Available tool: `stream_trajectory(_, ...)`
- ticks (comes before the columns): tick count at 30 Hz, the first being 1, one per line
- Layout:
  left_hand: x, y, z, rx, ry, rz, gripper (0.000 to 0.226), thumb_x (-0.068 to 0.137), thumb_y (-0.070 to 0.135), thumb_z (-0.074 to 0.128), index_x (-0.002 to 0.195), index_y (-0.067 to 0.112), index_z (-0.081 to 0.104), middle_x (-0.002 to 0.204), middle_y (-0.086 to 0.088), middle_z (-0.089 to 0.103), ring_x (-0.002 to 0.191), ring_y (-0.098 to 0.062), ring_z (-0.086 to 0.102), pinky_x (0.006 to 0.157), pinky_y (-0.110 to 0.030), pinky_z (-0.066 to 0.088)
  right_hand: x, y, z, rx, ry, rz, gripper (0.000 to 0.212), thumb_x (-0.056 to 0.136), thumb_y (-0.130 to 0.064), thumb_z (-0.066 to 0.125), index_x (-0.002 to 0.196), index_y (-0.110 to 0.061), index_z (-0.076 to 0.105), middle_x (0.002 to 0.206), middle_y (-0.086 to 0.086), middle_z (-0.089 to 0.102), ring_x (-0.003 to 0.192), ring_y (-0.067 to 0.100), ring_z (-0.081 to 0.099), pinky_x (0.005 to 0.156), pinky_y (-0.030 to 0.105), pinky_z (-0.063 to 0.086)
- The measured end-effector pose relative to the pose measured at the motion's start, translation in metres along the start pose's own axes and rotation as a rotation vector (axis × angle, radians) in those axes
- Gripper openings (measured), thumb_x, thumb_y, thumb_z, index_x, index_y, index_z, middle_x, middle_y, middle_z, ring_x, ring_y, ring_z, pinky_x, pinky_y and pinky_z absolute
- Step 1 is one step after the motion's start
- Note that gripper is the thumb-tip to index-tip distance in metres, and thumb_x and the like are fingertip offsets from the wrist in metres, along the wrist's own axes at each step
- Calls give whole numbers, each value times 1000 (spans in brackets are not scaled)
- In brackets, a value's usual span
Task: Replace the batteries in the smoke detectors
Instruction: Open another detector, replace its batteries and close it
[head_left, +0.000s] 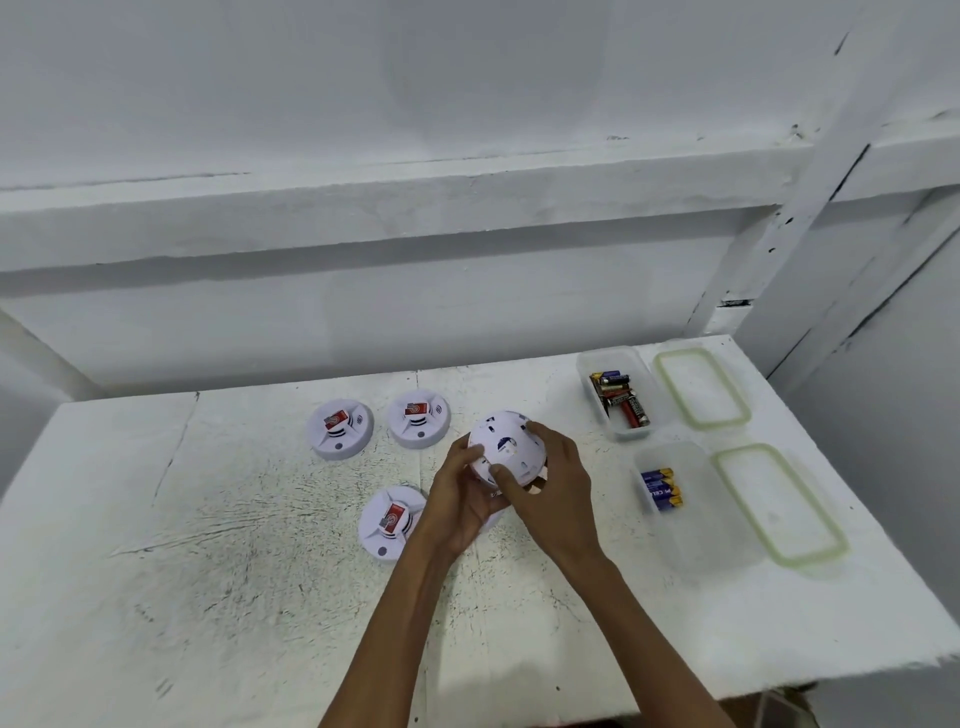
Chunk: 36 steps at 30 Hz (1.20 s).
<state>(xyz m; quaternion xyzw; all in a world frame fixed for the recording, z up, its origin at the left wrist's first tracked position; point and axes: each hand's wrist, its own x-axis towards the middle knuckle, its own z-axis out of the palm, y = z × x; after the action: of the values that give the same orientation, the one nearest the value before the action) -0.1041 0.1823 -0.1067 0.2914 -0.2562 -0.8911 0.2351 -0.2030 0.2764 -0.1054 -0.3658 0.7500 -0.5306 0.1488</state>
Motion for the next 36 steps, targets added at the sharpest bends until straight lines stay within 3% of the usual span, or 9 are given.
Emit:
stream_trajectory(4, 0, 5, 0, -100, 9, -75, 58, 98, 48, 46, 136, 6, 60, 136, -24, 63, 127, -43, 58, 86, -48, 60, 3, 2, 4, -62, -9, -36, 68, 78, -40, 81, 137, -25, 52, 136, -1, 48, 114, 4, 49, 87, 25, 58)
stream_trajectory(9, 4, 5, -4, -117, 56, -62, 57, 104, 48, 40, 139, 6, 56, 134, -22, 65, 120, -37, 65, 95, -46, 56, 4, 0, 10, -73, -11, -63, 65, 79, -41, 80, 136, -24, 55, 139, -1, 47, 118, 7, 50, 91, 23, 55)
stream_trajectory(12, 3, 4, 2, -216, 64, -70, 61, 101, 51, 48, 135, 2, 60, 134, -22, 64, 117, -35, 66, 113, -45, 44, 4, 1, 13, -16, -12, -49, 65, 79, -47, 78, 136, -27, 55, 140, -6, 47, 120, 3, 49, 91, 26, 56)
stream_trajectory(15, 7, 0, 4, -288, 65, -75, 59, 99, 51, 55, 134, 4, 62, 135, -21, 62, 124, -33, 59, 124, -46, 29, 2, -1, 16, -53, -5, -59, 67, 80, -52, 75, 139, -31, 52, 146, -8, 42, 124, 1, 45, 92, 12, 49)
stream_trajectory(17, 11, -2, 4, -296, 66, -74, 59, 97, 50, 58, 133, 4, 64, 137, -19, 61, 125, -34, 60, 124, -46, 29, 2, -3, 19, -67, 1, -63, 70, 81, -55, 73, 142, -32, 50, 152, -9, 35, 130, 5, 43, 94, 14, 46)
stream_trajectory(20, 16, -2, 5, -300, 67, -68, 64, 95, 50, 60, 141, 5, 58, 145, -20, 56, 134, -35, 54, 122, -48, 31, 4, -2, 22, -38, 22, -57, 71, 81, -63, 67, 143, -36, 48, 155, -11, 34, 135, 10, 43, 99, 29, 51)
stream_trajectory(23, 18, -1, 8, -320, 63, -57, 56, 97, 49, 56, 133, 7, 62, 133, -18, 64, 117, -31, 65, 112, -44, 45, 8, 1, 24, -32, 16, -66, 67, 84, -58, 66, 144, -37, 47, 155, -10, 34, 138, 11, 40, 104, 34, 49)
stream_trajectory(26, 17, -2, 8, -331, 42, -75, 53, 97, 49, 55, 130, 8, 65, 129, -17, 67, 113, -29, 67, 105, -42, 48, 7, 4, 24, -57, -2, -95, 64, 89, -52, 65, 146, -35, 44, 156, -8, 35, 139, 13, 39, 107, 35, 45)
stream_trajectory(36, 22, -12, 1, -289, -3, -101, 58, 94, 48, 60, 136, 8, 61, 134, -16, 63, 117, -29, 66, 107, -41, 48, 0, 12, 21, -60, -5, -90, 66, 88, -58, 61, 148, -36, 41, 154, -17, 34, 138, 10, 40, 106, 27, 42)
